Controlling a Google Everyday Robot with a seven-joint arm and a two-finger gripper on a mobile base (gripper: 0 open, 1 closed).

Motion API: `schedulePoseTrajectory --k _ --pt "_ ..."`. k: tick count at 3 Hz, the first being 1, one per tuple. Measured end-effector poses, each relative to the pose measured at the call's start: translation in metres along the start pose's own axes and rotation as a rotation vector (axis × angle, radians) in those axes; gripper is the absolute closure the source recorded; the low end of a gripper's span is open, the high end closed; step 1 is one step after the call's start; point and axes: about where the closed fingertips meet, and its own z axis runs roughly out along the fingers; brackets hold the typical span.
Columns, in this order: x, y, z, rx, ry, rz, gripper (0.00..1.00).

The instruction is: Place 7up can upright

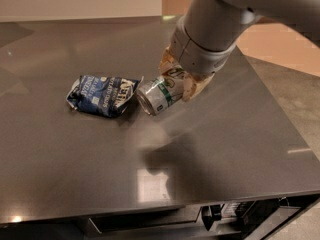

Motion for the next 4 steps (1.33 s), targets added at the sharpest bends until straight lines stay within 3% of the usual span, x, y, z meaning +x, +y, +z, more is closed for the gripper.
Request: schedulePoseTrajectory --k 1,2,3,4 --pt "0.0055 0.0021 -0.0005 0.078 0.045 -0.213 1.00" --pt "0.0133 0.0062 0.0048 0.118 0.112 -0.390 1.00" --pt "0.0127 0.0028 0.0030 0.127 0.126 -0.485 1.00" --pt "0.0124 0.0030 0.0027 0.126 0.125 -0.485 1.00"
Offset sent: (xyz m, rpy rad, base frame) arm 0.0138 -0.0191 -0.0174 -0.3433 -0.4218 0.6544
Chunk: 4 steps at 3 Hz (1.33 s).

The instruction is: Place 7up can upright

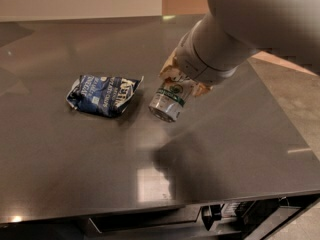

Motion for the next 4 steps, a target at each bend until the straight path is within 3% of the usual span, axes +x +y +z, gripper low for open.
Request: schedulePoseTrajectory --k 1,2,3,4 --pt "0.003 -0.003 -0.008 0.018 0.015 -0.050 1.00" --pt "0.004 -0.009 -0.018 0.053 0.069 -0.189 1.00" --pt "0.009 -0.016 -0.022 0.133 0.093 -0.292 1.00" --pt "0.006 -0.023 -0.022 0.246 0.074 -0.328 1.00"
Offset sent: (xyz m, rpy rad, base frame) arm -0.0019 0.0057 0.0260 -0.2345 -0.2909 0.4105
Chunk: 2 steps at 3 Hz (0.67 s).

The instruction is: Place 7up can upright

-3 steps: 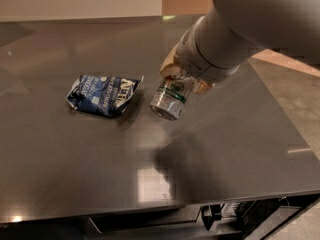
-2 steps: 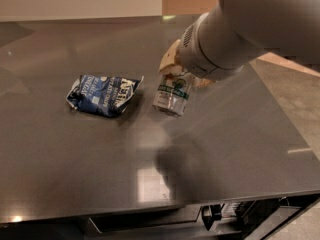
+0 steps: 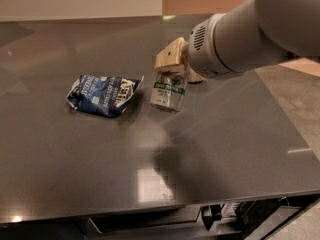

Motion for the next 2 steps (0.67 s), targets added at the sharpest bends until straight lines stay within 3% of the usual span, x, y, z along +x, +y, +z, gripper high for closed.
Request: schedulePoseTrajectory --k 1,2 --pt "-0.0055 -0.0073 0.0041 0.116 -0.029 -0.021 1.00" --pt "-0.0154 -0.0116 0.0073 0.178 -0.042 -0.125 1.00"
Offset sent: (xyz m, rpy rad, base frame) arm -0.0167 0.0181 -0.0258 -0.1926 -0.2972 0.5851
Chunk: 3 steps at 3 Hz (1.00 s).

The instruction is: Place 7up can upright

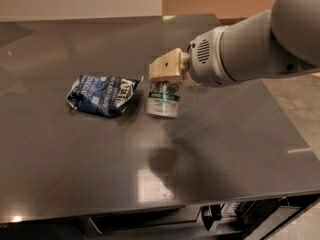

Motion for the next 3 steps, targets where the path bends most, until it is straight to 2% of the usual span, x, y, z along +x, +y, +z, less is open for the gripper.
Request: schedulePoseTrajectory --k 1,2,3 --pt "-0.0003 -0.0031 -0.0009 0.003 0.001 -0.102 1.00" --pt "-0.0002 -0.0034 -0.0010 0.003 0.002 -0.103 1.00" --pt "-0.0023 -0.0048 -0.0016 0.023 0.008 -0.155 1.00"
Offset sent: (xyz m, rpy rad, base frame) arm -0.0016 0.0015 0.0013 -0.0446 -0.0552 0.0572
